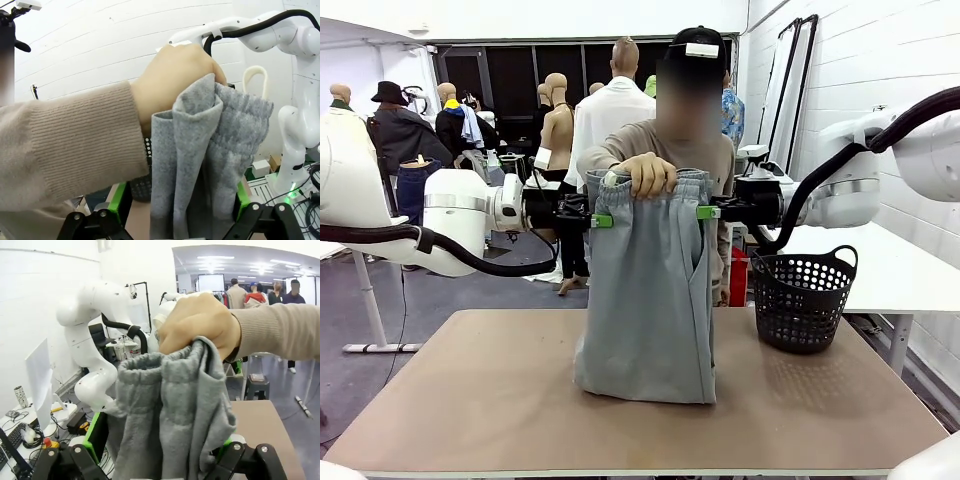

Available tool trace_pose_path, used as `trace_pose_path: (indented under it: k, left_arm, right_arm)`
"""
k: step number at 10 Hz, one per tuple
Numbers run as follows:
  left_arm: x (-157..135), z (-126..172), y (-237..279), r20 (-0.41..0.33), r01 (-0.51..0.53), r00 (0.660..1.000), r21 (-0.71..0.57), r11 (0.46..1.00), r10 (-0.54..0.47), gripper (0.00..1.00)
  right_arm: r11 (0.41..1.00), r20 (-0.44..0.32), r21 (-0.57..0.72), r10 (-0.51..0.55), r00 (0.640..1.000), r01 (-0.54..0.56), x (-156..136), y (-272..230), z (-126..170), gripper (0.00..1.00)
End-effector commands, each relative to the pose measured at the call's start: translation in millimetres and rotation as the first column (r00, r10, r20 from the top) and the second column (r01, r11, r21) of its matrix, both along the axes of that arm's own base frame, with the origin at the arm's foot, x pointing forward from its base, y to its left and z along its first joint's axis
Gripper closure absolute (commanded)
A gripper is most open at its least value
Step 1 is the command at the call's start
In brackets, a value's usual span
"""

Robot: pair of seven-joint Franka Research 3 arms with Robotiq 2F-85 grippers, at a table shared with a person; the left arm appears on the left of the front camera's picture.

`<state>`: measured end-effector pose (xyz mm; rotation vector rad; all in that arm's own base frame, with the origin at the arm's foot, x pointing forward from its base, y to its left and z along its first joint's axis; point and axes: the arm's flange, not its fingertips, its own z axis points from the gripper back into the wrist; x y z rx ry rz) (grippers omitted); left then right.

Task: Fold the training pants.
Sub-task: Release the ends of the Training pants and then grab the overlapped ends.

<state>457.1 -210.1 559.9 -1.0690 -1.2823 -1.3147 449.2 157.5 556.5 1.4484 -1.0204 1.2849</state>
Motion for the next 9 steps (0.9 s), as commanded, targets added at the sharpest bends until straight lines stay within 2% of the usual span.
trace_pose_path:
  k: [1, 4, 6, 9]
  left_arm:
    - [4.3, 2.9, -5.8, 0.005, 0.004, 1.0, 0.021, 1.0, -0.004, 0.0]
    - [2.3, 3.5, -8.2, 0.002, 0.001, 1.0, 0.028, 1.0, -0.002, 0.0]
    - [0.0, 4.7, -9.9, 0.008, -0.001, 1.0, 0.026, 1.0, 0.001, 0.0]
    - [-4.3, 6.9, -8.8, 0.012, -0.011, 1.0, 0.024, 1.0, 0.01, 0.0]
  right_arm:
    - [1.0, -0.015, -0.015, 0.025, 1.0, -0.025, -8.1, 0.5, 0.6, 0.0]
    - [0.999, -0.002, -0.028, 0.041, 0.999, -0.041, -21.0, 4.5, 3.2, 0.0]
    - [0.998, 0.042, -0.06, -0.033, 0.999, 0.035, -21.0, 12.9, -1.0, 0.0]
    - [0.99, 0.052, -0.087, -0.11, 0.993, 0.115, -7.0, 26.9, -14.5, 0.0]
